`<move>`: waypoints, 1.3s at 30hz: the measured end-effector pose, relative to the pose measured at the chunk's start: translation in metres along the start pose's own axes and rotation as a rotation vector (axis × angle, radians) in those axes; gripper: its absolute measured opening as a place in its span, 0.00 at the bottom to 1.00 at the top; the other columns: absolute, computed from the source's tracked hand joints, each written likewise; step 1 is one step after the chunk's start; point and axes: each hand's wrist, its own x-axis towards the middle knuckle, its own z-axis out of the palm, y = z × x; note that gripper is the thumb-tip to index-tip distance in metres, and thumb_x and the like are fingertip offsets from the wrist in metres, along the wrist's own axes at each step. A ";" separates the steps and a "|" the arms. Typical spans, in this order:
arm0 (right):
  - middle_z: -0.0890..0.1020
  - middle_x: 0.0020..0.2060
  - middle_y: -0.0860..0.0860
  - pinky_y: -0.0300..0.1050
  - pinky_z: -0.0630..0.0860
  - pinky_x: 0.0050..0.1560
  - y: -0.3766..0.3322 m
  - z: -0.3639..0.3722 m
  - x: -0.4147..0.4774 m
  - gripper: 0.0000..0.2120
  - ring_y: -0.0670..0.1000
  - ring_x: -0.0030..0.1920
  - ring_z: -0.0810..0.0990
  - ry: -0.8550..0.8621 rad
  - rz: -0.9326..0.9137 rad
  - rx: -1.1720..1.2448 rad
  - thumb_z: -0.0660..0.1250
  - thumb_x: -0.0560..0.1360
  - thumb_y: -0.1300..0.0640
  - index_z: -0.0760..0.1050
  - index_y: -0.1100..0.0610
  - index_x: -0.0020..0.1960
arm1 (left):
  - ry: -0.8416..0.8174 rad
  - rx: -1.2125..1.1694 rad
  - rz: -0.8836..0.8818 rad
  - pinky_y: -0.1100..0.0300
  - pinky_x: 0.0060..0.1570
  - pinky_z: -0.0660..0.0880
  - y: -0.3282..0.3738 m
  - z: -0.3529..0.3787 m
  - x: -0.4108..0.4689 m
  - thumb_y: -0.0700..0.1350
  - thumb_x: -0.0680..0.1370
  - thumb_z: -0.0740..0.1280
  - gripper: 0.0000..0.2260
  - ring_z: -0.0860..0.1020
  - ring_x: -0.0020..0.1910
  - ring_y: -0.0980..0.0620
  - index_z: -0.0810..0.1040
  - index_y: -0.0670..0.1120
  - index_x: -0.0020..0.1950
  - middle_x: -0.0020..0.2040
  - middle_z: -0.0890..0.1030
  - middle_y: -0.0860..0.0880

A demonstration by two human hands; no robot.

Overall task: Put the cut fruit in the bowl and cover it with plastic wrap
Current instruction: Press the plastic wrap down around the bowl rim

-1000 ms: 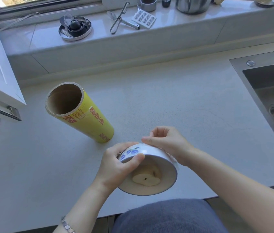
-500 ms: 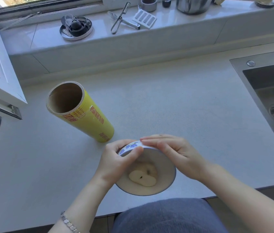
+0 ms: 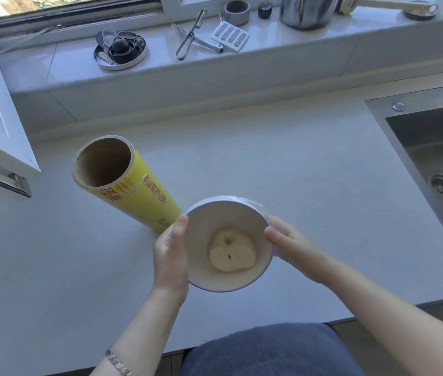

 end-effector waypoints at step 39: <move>0.69 0.21 0.44 0.37 0.61 0.33 -0.056 -0.011 0.019 0.15 0.45 0.27 0.64 -0.174 0.677 -0.343 0.65 0.72 0.44 0.75 0.53 0.34 | -0.417 0.588 0.207 0.78 0.39 0.71 0.007 0.000 -0.008 0.62 0.55 0.68 0.12 0.78 0.41 0.71 0.79 0.63 0.35 0.37 0.80 0.72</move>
